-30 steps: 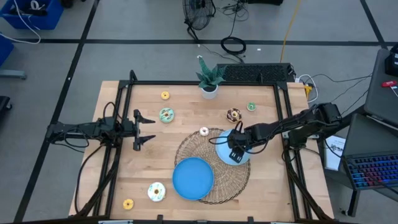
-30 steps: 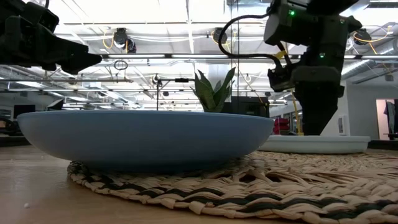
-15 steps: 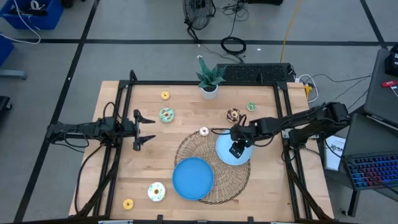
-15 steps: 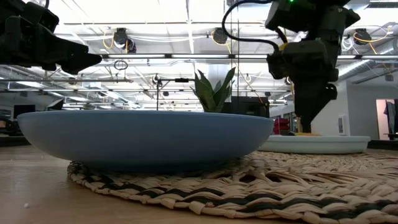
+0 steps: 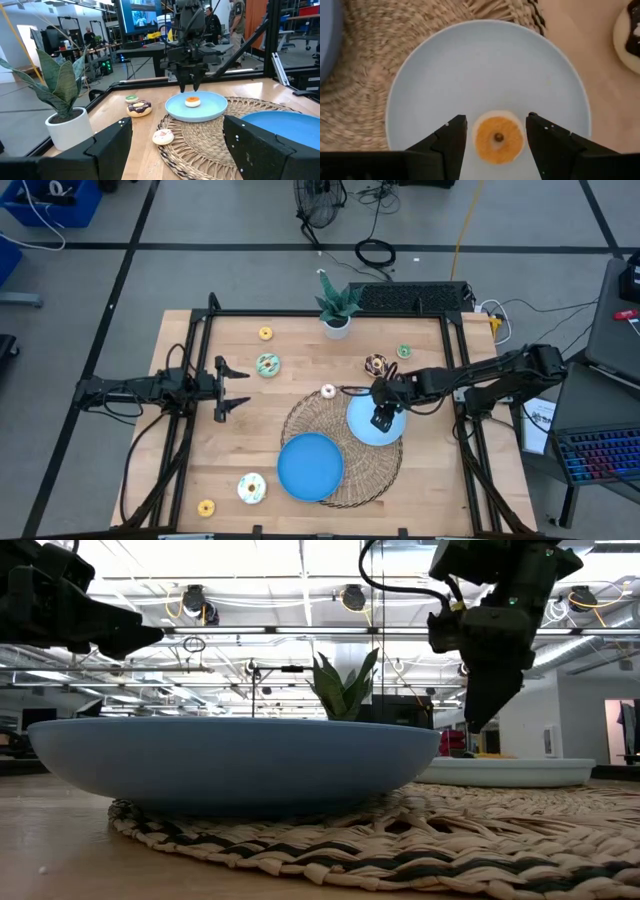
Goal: Pick & Place donuts
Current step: Put the small green donut on the light blue plate
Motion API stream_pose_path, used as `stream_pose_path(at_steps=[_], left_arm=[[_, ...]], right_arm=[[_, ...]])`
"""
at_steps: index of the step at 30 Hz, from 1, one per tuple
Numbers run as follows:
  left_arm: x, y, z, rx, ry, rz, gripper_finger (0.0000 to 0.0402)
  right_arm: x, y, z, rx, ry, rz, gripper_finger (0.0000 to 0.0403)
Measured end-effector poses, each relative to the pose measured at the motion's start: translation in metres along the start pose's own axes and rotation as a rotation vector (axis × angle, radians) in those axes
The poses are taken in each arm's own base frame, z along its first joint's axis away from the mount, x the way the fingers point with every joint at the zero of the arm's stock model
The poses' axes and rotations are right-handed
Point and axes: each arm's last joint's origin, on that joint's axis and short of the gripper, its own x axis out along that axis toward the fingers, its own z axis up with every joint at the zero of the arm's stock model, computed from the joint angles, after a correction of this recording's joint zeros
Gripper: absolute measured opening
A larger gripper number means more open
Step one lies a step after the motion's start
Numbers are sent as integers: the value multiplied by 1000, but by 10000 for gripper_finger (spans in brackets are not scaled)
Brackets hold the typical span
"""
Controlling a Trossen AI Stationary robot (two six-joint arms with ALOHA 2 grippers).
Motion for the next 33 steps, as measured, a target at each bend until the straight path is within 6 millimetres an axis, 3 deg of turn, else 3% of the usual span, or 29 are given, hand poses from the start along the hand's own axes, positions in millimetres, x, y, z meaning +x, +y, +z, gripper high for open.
stream_pose_path(at_steps=[7, 21, 33], left_arm=[[0, 0, 0, 0, 1, 0, 306], [0, 0, 0, 0, 1, 0, 306], [0, 0, 0, 0, 0, 0, 306]], right_arm=[[0, -2, 4, -79, -94, -108, 187], [-7, -1, 26, -204, -441, -399, 187], [-18, -1, 44, -155, -688, -637, 187]])
